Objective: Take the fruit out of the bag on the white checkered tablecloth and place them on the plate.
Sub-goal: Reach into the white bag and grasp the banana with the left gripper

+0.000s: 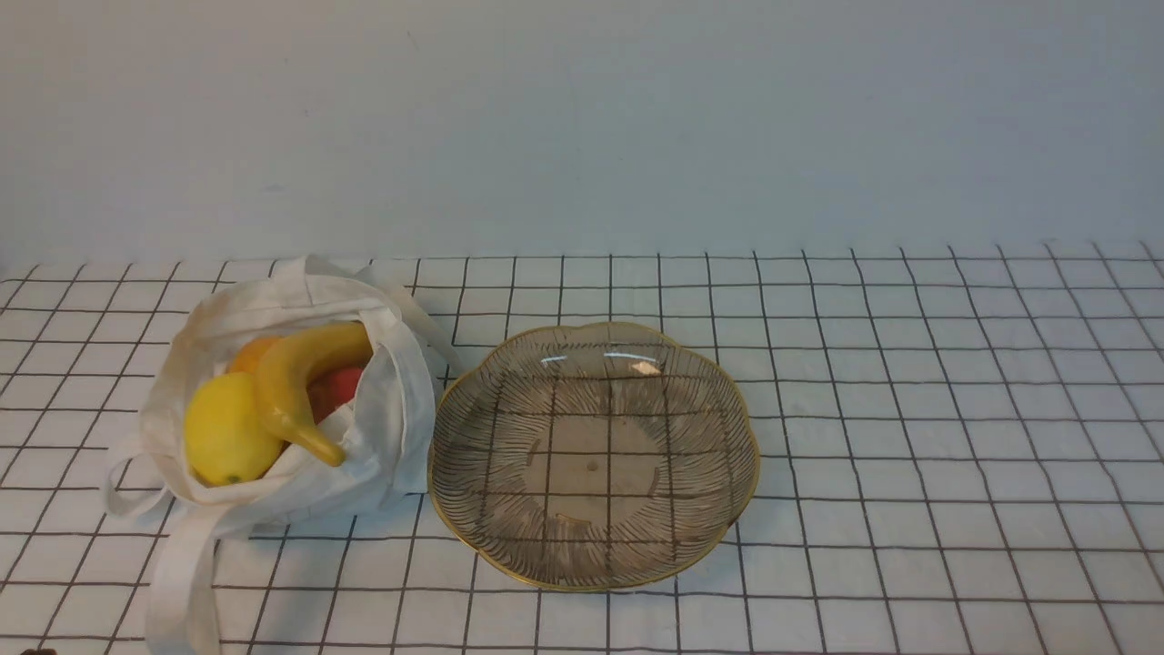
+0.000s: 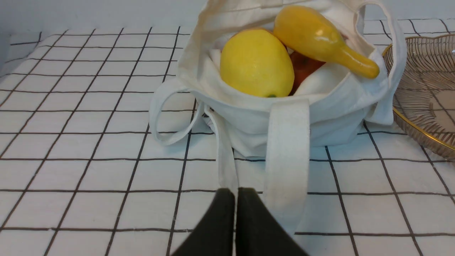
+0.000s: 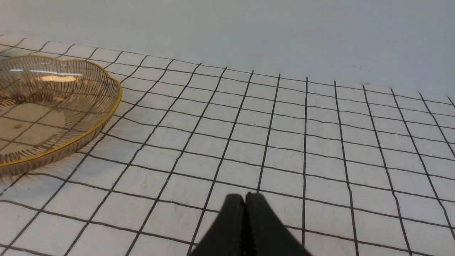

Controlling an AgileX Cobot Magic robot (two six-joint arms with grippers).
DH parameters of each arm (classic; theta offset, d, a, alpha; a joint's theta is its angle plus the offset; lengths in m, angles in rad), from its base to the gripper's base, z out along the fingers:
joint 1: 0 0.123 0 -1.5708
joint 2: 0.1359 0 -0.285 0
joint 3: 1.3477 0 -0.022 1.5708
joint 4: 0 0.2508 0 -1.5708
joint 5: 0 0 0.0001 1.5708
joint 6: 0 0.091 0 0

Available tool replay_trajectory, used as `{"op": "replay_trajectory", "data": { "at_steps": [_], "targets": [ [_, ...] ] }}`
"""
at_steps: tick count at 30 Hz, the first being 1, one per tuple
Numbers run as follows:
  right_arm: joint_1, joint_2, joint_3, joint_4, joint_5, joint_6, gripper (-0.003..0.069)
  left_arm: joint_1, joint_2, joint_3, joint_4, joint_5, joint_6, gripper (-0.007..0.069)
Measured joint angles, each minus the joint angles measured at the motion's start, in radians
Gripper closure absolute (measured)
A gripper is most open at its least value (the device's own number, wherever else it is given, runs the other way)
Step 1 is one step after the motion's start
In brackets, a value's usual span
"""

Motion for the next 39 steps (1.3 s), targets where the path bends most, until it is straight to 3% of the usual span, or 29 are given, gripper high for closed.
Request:
{"op": "replay_trajectory", "data": {
  "at_steps": [31, 39],
  "targets": [
    [0.000, 0.000, 0.000, 0.000, 0.000, 0.002, 0.0673, 0.000, 0.000, 0.001, 0.008, -0.015, -0.010, 0.0632],
    [0.000, 0.000, 0.000, 0.000, 0.000, 0.002, 0.0673, 0.000, 0.000, 0.002, -0.283, -0.167, -0.199, 0.0632]
  ]
}}
